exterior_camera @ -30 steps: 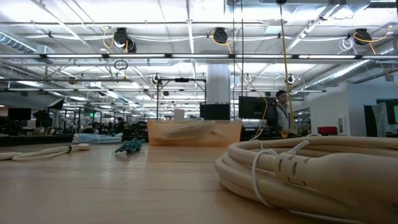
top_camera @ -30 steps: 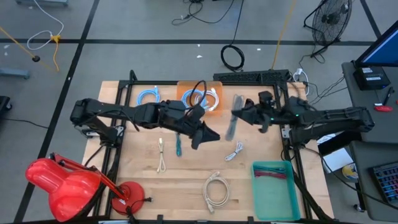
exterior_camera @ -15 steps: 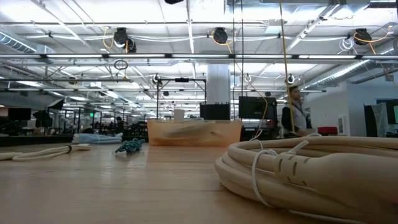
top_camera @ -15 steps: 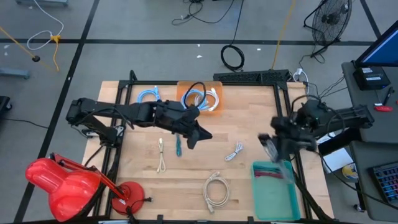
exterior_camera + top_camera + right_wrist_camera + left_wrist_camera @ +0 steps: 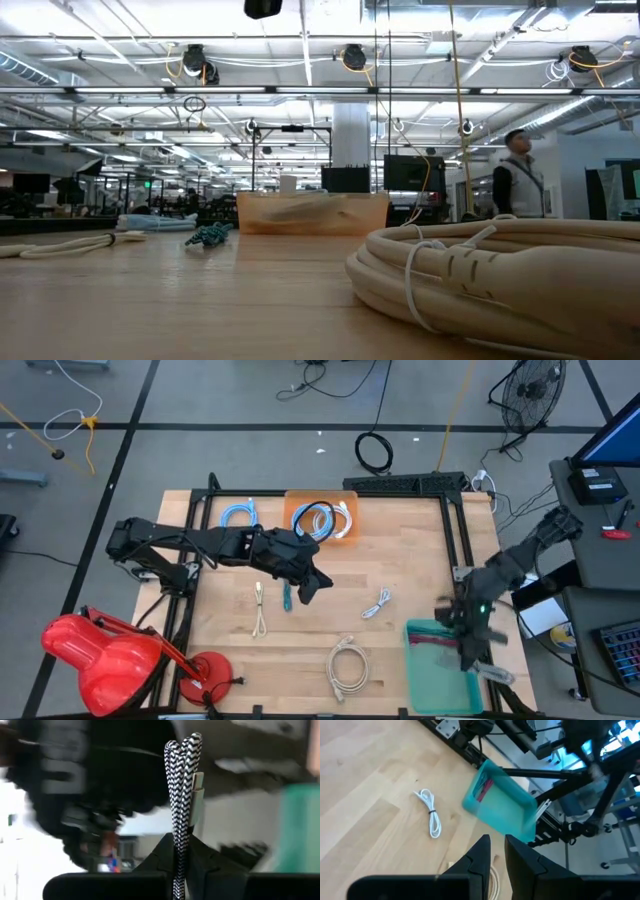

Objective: Pick & Place USB Port
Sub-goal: Put the small black charger cable into the green bin, then put the large blue charger cable into the orange bin

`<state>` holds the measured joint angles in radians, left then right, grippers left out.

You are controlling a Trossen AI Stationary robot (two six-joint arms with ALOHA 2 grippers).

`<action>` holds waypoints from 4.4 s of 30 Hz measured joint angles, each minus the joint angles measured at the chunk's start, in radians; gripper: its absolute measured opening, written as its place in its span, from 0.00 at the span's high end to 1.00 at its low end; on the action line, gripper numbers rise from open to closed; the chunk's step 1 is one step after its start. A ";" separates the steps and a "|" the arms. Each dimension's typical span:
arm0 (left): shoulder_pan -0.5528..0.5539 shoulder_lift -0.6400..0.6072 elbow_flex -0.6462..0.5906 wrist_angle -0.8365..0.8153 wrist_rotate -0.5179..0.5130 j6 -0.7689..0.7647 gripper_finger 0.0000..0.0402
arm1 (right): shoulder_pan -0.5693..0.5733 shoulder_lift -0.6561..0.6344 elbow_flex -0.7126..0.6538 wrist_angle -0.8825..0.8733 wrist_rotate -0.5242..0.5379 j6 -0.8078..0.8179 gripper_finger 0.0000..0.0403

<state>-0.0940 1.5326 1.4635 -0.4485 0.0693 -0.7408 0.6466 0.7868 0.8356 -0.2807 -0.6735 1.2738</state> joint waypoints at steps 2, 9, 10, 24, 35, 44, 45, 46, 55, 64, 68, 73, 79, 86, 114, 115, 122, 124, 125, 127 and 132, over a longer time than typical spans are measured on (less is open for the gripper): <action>0.001 0.000 0.000 -0.010 -0.001 0.000 0.86 | 0.056 0.027 0.000 -0.062 0.039 -0.013 0.98; 0.013 0.000 0.000 -0.039 -0.001 0.000 0.86 | 0.172 0.104 0.000 -0.263 0.208 -0.047 0.98; 0.016 0.000 0.000 -0.039 -0.001 0.000 0.86 | 0.180 0.114 0.000 -0.285 0.227 -0.055 0.98; 0.062 0.001 0.000 -0.042 -0.002 -0.005 0.86 | 0.194 0.306 0.000 -0.624 0.232 -0.318 0.98; 0.081 0.001 0.000 -0.041 -0.068 -0.005 0.86 | 0.116 0.455 0.027 -0.523 0.228 -0.476 0.98; 0.095 0.001 0.000 -0.044 -0.026 0.005 0.86 | 0.072 0.511 0.044 -0.487 0.286 -0.504 0.98; 0.095 0.001 0.000 -0.045 -0.019 0.009 0.86 | 0.072 0.513 0.044 -0.486 0.302 -0.504 0.98; 0.095 0.001 0.000 -0.047 -0.017 0.014 0.86 | 0.072 0.516 0.044 -0.479 0.315 -0.505 0.98; 0.095 0.001 0.000 -0.052 -0.004 0.030 0.86 | 0.073 0.533 0.044 -0.471 0.365 -0.498 0.98; 0.095 0.001 0.000 -0.054 0.004 0.029 0.86 | 0.075 0.533 0.032 -0.468 0.438 -0.511 0.98; 0.095 0.001 0.000 -0.054 0.004 0.025 0.86 | 0.081 0.532 0.001 -0.464 0.437 -0.502 0.98; 0.094 0.001 0.000 -0.054 0.004 0.008 0.86 | 0.100 0.532 -0.056 -0.418 0.435 -0.476 0.98; 0.094 0.001 0.000 -0.054 0.004 0.004 0.86 | 0.101 0.532 -0.089 -0.384 0.442 -0.449 0.98; 0.094 0.001 0.000 -0.047 0.004 -0.006 0.86 | 0.101 0.532 -0.175 -0.265 0.444 -0.420 0.98; 0.092 0.001 0.000 -0.040 -0.019 -0.023 0.86 | 0.102 0.438 -0.208 -0.247 0.456 -0.323 0.66; 0.092 0.001 0.000 -0.040 -0.019 -0.023 0.86 | 0.102 0.421 -0.208 -0.247 0.457 -0.321 0.66; 0.092 0.001 0.000 -0.040 -0.027 -0.020 0.86 | 0.102 0.270 -0.208 -0.249 0.502 -0.268 0.65; 0.092 0.001 0.000 -0.040 -0.031 -0.020 0.86 | 0.101 0.223 -0.208 -0.249 0.540 -0.251 0.65; 0.092 0.001 0.000 -0.040 -0.034 -0.020 0.86 | 0.101 0.199 -0.208 -0.249 0.556 -0.241 0.65; 0.092 0.001 0.000 -0.040 -0.038 -0.020 0.86 | 0.101 0.151 -0.208 -0.246 0.597 -0.225 0.65; 0.092 0.001 0.000 -0.032 -0.049 -0.019 0.86 | 0.100 0.035 -0.207 -0.245 0.739 -0.210 0.65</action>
<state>-0.0022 1.5337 1.4635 -0.4804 0.0203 -0.7598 0.7463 0.8215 0.6285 -0.5253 0.0655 1.0635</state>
